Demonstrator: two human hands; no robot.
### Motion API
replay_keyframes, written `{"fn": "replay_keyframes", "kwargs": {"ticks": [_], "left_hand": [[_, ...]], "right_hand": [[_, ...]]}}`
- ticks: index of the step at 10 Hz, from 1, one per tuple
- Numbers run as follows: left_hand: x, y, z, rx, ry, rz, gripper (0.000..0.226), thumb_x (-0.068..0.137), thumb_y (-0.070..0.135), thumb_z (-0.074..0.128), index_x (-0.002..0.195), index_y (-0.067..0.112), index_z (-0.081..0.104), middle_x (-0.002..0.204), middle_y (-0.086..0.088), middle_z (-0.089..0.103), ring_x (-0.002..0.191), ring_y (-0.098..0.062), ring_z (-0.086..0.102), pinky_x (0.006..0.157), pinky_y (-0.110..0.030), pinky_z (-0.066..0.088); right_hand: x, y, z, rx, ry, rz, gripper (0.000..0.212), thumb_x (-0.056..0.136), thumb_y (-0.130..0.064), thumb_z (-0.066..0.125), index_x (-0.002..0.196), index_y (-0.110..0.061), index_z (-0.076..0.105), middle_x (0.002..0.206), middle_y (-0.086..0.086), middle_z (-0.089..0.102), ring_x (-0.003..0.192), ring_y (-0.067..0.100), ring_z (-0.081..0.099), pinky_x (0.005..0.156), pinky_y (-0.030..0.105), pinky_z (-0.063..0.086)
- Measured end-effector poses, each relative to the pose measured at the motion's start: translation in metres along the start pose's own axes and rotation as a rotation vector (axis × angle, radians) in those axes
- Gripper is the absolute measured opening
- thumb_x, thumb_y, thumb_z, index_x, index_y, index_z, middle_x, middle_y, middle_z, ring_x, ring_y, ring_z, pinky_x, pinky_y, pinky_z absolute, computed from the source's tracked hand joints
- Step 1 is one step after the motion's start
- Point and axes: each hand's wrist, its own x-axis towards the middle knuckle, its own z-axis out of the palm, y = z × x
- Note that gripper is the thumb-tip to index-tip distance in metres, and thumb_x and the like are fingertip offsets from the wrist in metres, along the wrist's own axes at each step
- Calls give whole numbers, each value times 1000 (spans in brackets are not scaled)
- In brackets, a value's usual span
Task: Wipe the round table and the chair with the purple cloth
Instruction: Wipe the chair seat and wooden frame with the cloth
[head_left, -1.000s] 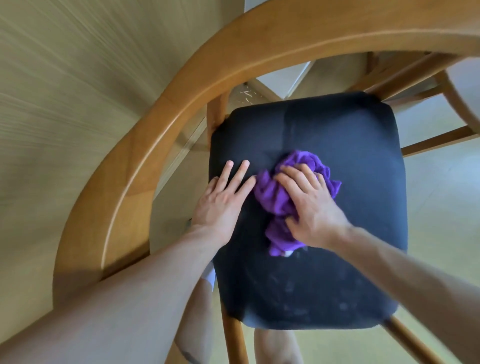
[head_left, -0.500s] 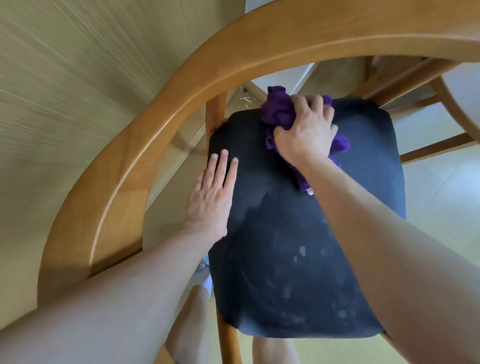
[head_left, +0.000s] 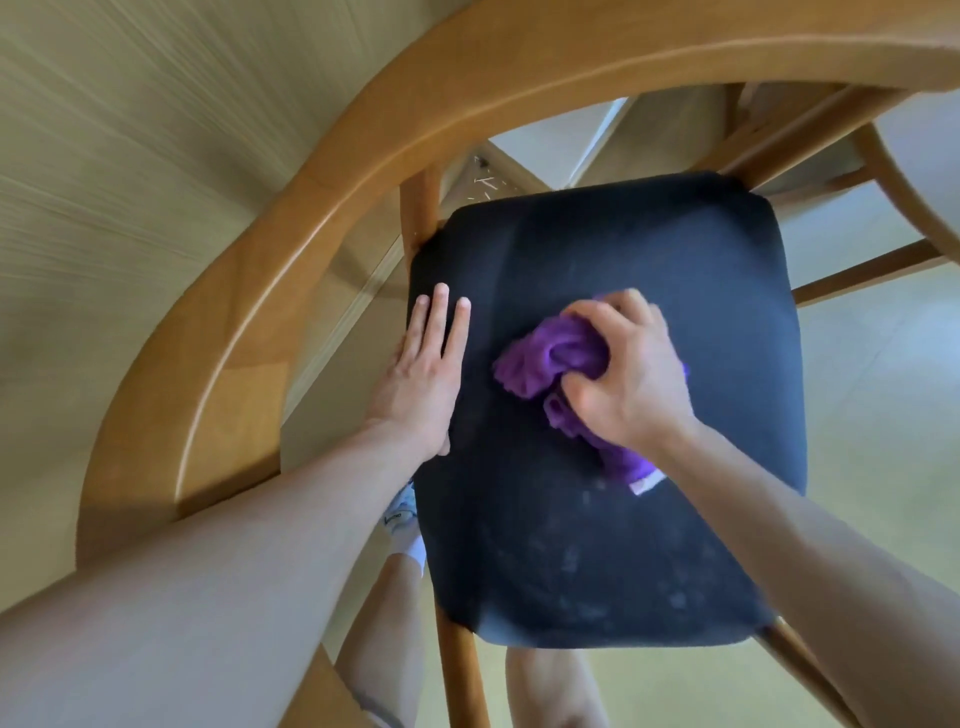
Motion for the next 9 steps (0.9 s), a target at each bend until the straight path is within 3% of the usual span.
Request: {"fn": "replay_keyframes", "kwargs": {"ticks": [1,2,3,4,5,6,7,8,9], "left_hand": [[-2,3,-6,52,-31,-5,166,57,31,101,155,16,-32,162,-9,-40,155,-30,-24,119,-34,34],[-5,5,-24,174,-113,-1,157,65,42,96,157,14,-28,166,-13,-34,158,-32,-16,118,-37,36],[-6,6,-55,372,-170,31,121,86,33,81,163,13,-11,170,-18,-16,159,-36,4,127,-46,22],[-8,4,-94,521,-215,98,90,95,23,65,164,13,8,170,-19,13,155,-37,20,126,-50,21],[-21,1,-135,575,-129,264,71,97,24,57,159,13,24,154,-15,42,146,-33,35,123,-46,27],[-39,-18,-163,507,47,520,54,96,25,52,148,17,41,145,-6,50,143,-27,37,123,-42,25],[-50,-45,-188,386,78,608,64,96,25,53,157,22,36,164,-2,35,156,-21,21,127,-34,10],[-56,-64,-203,325,20,546,75,97,27,47,164,29,14,171,12,-1,159,-8,-1,130,-33,6],[-56,-72,-204,338,-10,605,76,96,32,43,165,30,10,167,18,-7,158,-7,0,129,-37,11]], "right_hand": [[54,-2,-5,75,206,208,67,70,-29,57,137,-26,54,132,-1,45,124,27,41,95,35,39],[70,-16,16,-156,117,247,71,76,-29,62,144,-29,44,150,4,36,135,34,31,100,52,38],[27,-30,47,-288,19,84,68,70,-24,68,135,-27,52,145,6,40,126,38,37,87,51,45],[-36,-31,65,-373,-177,-106,64,70,-25,69,132,-29,54,142,4,42,123,38,40,80,47,46],[-49,-24,54,-318,-318,-136,61,68,-24,66,129,-31,59,133,-4,45,115,31,43,78,38,44],[-23,-33,38,-25,-213,19,60,63,-22,61,123,-27,64,121,-9,46,106,24,45,84,38,49],[16,-47,25,228,63,160,67,64,-22,58,131,-22,58,127,-6,42,121,26,43,98,37,44],[56,-63,32,153,38,257,78,73,-23,65,147,-25,43,150,5,33,137,33,32,106,46,39],[52,-77,63,-208,-16,236,74,80,-41,70,146,-30,38,150,10,31,133,37,32,97,54,43]]}}
